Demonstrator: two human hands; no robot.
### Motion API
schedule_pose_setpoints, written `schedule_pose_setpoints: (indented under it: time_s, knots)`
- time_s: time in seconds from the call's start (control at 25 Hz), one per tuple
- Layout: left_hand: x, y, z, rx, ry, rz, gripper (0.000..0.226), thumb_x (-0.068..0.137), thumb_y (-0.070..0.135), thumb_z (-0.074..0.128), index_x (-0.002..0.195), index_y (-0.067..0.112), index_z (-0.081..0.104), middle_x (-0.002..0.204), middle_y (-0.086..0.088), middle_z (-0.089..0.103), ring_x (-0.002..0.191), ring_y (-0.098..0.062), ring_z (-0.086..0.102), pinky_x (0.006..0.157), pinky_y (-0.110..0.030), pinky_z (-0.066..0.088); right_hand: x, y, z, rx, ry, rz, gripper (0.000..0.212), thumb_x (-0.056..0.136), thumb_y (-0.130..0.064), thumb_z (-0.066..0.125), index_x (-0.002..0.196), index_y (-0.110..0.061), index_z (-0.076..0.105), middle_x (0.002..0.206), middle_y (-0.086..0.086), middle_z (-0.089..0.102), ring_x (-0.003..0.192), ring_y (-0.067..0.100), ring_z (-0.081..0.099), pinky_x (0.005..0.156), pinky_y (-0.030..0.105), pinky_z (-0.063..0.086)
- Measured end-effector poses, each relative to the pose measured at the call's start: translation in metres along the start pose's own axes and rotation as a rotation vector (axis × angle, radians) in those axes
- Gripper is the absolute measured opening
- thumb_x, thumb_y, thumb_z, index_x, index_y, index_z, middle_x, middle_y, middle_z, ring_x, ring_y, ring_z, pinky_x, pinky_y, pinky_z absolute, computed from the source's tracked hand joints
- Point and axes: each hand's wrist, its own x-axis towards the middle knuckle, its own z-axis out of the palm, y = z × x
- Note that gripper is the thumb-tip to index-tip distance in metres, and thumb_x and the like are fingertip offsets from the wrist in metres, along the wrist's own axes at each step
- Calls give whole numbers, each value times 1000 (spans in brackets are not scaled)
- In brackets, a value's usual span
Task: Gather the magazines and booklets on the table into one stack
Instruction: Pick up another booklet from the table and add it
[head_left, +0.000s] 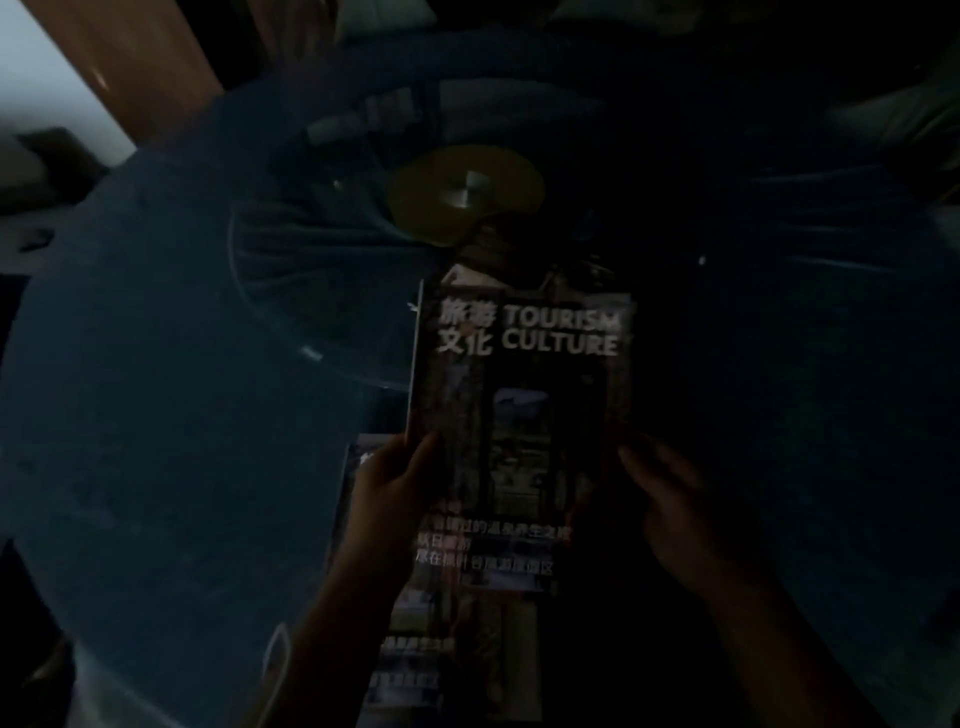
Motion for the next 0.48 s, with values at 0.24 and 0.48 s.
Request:
schedule_pose_setpoints:
  time_s: [0.24, 0.48]
  knots:
    - [-11, -56, -89, 298, 305, -177, 25, 92, 35, 65, 85, 12, 74, 77, -14, 76, 78, -37, 72, 77, -59, 57, 5, 77, 70, -158, 91, 175, 9, 90, -12, 64, 96, -11, 71, 104, 18, 72, 98, 33, 67, 92, 51, 50]
    - [-16, -88, -124, 588, 370, -217, 22, 91, 39, 65, 79, 22, 72, 70, 4, 73, 69, -17, 71, 55, -27, 51, -9, 120, 91, -307, 119, 238, 10, 93, -11, 61, 87, -9, 70, 85, 10, 72, 79, 24, 69, 74, 38, 52]
